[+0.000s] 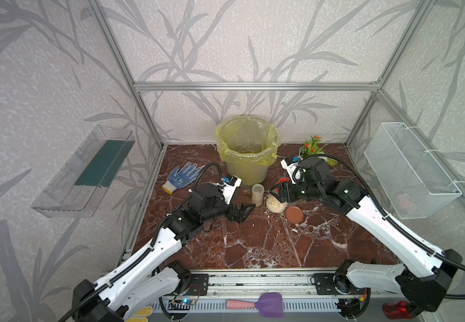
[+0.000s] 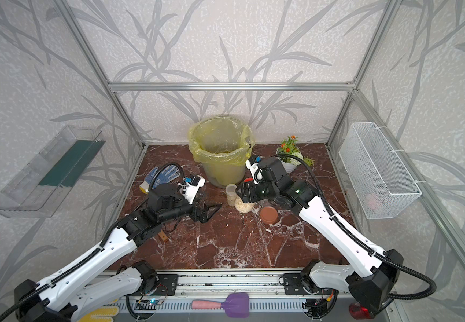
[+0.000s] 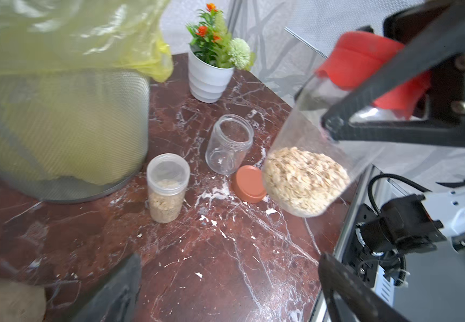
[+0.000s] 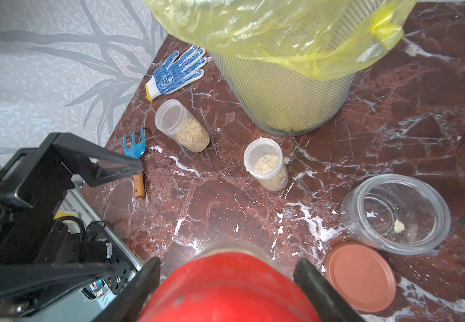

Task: Empty expired oatmeal from jars
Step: Pick up the jar from the center of the board.

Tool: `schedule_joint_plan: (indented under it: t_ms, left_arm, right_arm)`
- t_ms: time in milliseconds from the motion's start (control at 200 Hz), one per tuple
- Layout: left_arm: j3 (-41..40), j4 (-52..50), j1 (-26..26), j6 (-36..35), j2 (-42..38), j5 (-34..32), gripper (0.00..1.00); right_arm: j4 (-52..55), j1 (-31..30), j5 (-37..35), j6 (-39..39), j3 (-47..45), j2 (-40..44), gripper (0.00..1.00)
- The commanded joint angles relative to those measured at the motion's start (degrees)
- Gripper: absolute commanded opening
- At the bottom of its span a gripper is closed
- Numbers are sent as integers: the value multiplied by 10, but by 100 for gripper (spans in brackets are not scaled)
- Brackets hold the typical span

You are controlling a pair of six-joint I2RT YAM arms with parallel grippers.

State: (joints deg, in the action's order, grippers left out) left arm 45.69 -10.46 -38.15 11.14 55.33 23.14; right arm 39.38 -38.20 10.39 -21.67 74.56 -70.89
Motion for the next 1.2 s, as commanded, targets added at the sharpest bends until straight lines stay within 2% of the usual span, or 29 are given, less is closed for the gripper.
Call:
schedule_joint_plan:
  t_ms: [0,340,745,960,1050,1140,1195]
  left_arm:
    - [29,25,-21,-40,26,48,97]
    - [81,52,-65,-69,124,67,95]
    - [99,98,-73,-73,162,73,89]
    - [102,105,-77,-78,168,63,81]
    - [104,113,-77,-77,173,60,74]
    - [110,115,-77,-75,180,61,62]
    - [115,114,-79,-74,184,63,50]
  right_arm:
    - [9,3,21,-9,30,-2,40]
    - [-20,3,66,-47,48,-15,40]
    - [-52,3,96,-77,36,-2,40]
    - [-65,4,106,-88,29,1,40]
    - [-67,4,109,-93,25,4,40]
    - [-71,4,108,-94,17,9,40]
    - [-70,4,107,-94,13,12,40]
